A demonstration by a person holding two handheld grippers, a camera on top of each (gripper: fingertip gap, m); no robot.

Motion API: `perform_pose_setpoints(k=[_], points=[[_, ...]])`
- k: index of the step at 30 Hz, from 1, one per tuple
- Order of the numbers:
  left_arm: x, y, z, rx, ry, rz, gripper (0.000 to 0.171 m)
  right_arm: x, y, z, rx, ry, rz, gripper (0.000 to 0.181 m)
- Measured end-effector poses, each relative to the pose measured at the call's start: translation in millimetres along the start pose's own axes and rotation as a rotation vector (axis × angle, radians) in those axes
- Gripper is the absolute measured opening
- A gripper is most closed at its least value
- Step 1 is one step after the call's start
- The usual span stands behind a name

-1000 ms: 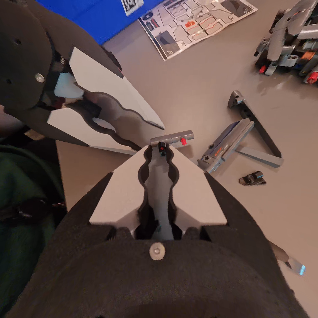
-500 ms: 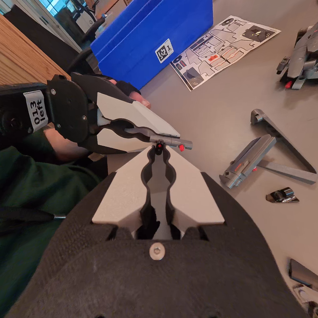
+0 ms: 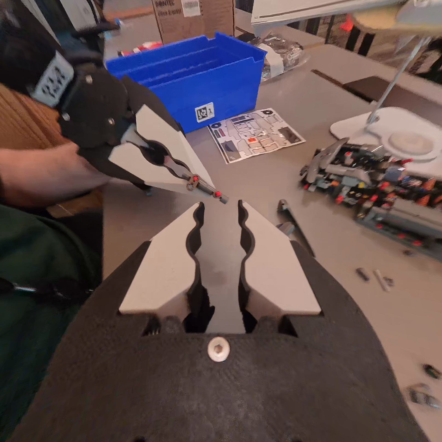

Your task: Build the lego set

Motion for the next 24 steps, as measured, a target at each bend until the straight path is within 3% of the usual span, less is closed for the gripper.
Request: perform_pose_setpoints(k=[4,11,16,20,24], points=[[-2.1,4.9,10.8,-0.078,0.070,-0.086,0.000,7.1,-6.1,-2.1,0.062,0.185,0.025,0.026],[-10.1,13.9,25.1,-0.197,0.200,-0.232,0.000,26.0,-19.6,-3.5,0.071,0.226,0.164,0.009],[-5.6,15.3,26.6,-0.228,0.247,-0.225,0.001,25.8,-20.5,0.7,0.056,0.291,0.142,0.007],[-1.0,15.3,28.5,-0.238,0.261,-0.219,0.013,23.8,-21.2,5.4,0.063,0.364,0.096,0.004],[2.3,16.7,30.5,-0.243,0.259,-0.218,0.008,23.8,-22.6,9.7,0.070,0.412,0.087,0.005]])
Point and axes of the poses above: each gripper's, where its closed fingertips meet, y back along the fingers, z out of its top, x = y × z across the jaws, the point moved 2 cm from there along y, back along the fingers, and after that the axes turned 9 degrees about -x, right-handed, at the moved point
